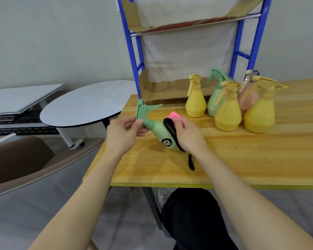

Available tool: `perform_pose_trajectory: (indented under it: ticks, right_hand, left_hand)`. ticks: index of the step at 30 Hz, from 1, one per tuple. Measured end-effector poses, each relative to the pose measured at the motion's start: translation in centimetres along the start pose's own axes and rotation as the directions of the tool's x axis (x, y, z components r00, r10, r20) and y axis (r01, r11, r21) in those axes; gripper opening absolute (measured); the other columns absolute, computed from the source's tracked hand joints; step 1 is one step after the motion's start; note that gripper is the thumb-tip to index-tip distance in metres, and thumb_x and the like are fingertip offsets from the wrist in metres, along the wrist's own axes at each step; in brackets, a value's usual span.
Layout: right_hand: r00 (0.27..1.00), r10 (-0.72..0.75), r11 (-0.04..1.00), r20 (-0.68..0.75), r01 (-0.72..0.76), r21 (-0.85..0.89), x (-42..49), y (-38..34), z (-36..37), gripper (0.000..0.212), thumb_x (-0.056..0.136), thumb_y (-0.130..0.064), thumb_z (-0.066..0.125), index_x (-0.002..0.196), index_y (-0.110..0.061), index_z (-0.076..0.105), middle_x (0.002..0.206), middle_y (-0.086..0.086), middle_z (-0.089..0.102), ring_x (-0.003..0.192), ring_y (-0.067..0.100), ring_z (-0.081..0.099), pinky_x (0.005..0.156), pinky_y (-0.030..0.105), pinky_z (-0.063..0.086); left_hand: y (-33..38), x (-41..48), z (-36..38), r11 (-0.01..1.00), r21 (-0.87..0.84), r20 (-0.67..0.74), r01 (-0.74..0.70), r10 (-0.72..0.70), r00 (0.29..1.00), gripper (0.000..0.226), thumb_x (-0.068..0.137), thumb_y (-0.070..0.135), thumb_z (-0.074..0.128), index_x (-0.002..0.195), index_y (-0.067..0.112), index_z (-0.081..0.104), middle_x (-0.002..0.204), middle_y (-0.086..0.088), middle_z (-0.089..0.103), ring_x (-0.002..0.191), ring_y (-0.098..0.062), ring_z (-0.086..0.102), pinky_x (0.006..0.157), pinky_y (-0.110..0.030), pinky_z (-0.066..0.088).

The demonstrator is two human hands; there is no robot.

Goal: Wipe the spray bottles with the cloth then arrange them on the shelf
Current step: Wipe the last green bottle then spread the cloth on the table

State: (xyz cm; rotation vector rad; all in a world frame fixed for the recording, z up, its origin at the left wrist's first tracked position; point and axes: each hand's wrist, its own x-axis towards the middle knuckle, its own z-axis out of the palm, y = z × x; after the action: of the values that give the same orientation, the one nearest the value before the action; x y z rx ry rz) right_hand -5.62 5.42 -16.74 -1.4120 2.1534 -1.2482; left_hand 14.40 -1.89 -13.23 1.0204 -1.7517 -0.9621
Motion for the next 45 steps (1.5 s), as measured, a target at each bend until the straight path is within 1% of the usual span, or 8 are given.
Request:
perform_pose_trajectory:
  ticks: [3,12,19,24,29,34,40,45]
  right_hand:
    - [0.979,0.106,0.994,0.172,-0.101,-0.042,0.7,-0.3,-3.3,0.051,0.115,-0.046,0.027,0.141,-0.028,0.066,0.135,0.005,0.069,0.119,0.025,0.062,0.096,0.038,0.046]
    - [0.916,-0.365,0.894,0.166,0.394,-0.212,-2.7,0.3,-2.1,0.059,0.105,-0.067,0.043,0.155,-0.035,0.049,0.151,-0.010,0.055,0.139,0.014,0.046,0.118,0.039,0.039]
    - [0.867,-0.494,0.764,-0.058,0.402,-0.505,-5.7,1.1,0.4,0.060,0.107,-0.061,0.046,0.155,-0.027,0.045,0.147,-0.004,0.051,0.138,0.023,0.045,0.115,0.047,0.039]
    - [0.851,-0.525,0.712,-0.026,0.422,-0.561,-5.2,0.6,-0.5,0.057,0.106,-0.060,0.041,0.150,-0.024,0.048,0.142,-0.002,0.054,0.133,0.024,0.049,0.112,0.048,0.039]
    - [0.925,-0.368,0.859,0.092,0.377,-0.346,-2.9,0.6,-2.4,0.053,0.110,-0.059,0.035,0.148,-0.028,0.053,0.143,-0.006,0.058,0.134,0.019,0.050,0.111,0.043,0.042]
    - [0.976,-0.053,0.998,0.213,0.047,0.035,-2.0,-0.5,-5.2,0.049,0.112,-0.054,0.037,0.139,-0.028,0.069,0.136,-0.010,0.067,0.124,0.015,0.059,0.103,0.037,0.044]
    - [0.965,-0.200,0.969,0.170,0.221,-0.114,-1.5,-2.6,-3.9,0.049,0.112,-0.044,0.034,0.101,-0.015,0.071,0.098,0.006,0.073,0.097,0.029,0.065,0.087,0.049,0.050]
    - [0.995,-0.002,0.980,0.099,-0.018,0.199,-2.6,0.3,-3.6,0.047,0.112,-0.051,0.036,0.135,-0.030,0.071,0.132,-0.004,0.072,0.120,0.017,0.063,0.104,0.039,0.048]
  left_hand:
    - [-0.6,-0.6,-0.3,0.995,0.012,0.026,-0.102,0.101,0.994,0.021,0.110,0.013,0.061,0.119,0.006,0.078,0.095,-0.004,0.084,0.086,-0.020,0.083,0.088,-0.039,0.067]
    - [-1.6,-0.4,-0.9,0.908,0.268,0.071,-0.323,0.316,0.946,0.025,0.105,0.027,0.070,0.127,0.021,0.079,0.087,0.013,0.062,0.079,-0.006,0.057,0.074,-0.021,0.045]
    - [3.3,-0.1,-2.0,0.986,0.030,0.433,0.162,-0.159,0.887,0.080,0.109,0.071,0.021,0.120,0.006,0.067,0.097,-0.021,0.081,0.079,-0.030,0.072,0.068,-0.036,0.049]
    - [4.6,0.0,-1.7,0.991,0.112,0.409,0.077,-0.117,0.905,0.022,0.112,0.018,0.050,0.114,0.004,0.067,0.096,-0.018,0.081,0.079,-0.023,0.076,0.075,-0.037,0.055]
    - [4.8,0.6,-2.4,0.945,0.272,0.519,-0.182,0.016,0.855,0.019,0.112,0.013,0.054,0.124,0.027,0.061,0.094,-0.008,0.081,0.073,-0.015,0.064,0.070,-0.030,0.050]
    - [4.4,0.5,-1.8,0.885,0.317,0.525,-0.342,0.136,0.840,0.054,0.108,0.004,0.056,0.152,0.035,0.047,0.104,0.006,0.080,0.104,-0.012,0.074,0.097,-0.037,0.059]
    - [4.3,0.1,-0.3,0.741,0.439,0.415,-0.509,0.335,0.846,0.037,0.103,0.013,0.070,0.137,0.026,0.067,0.116,0.012,0.075,0.107,-0.013,0.069,0.096,-0.032,0.054]
    - [4.1,0.0,0.0,0.667,0.443,0.409,-0.599,0.445,0.797,0.030,0.104,0.013,0.067,0.132,0.022,0.066,0.112,0.009,0.073,0.098,-0.015,0.066,0.089,-0.033,0.054]
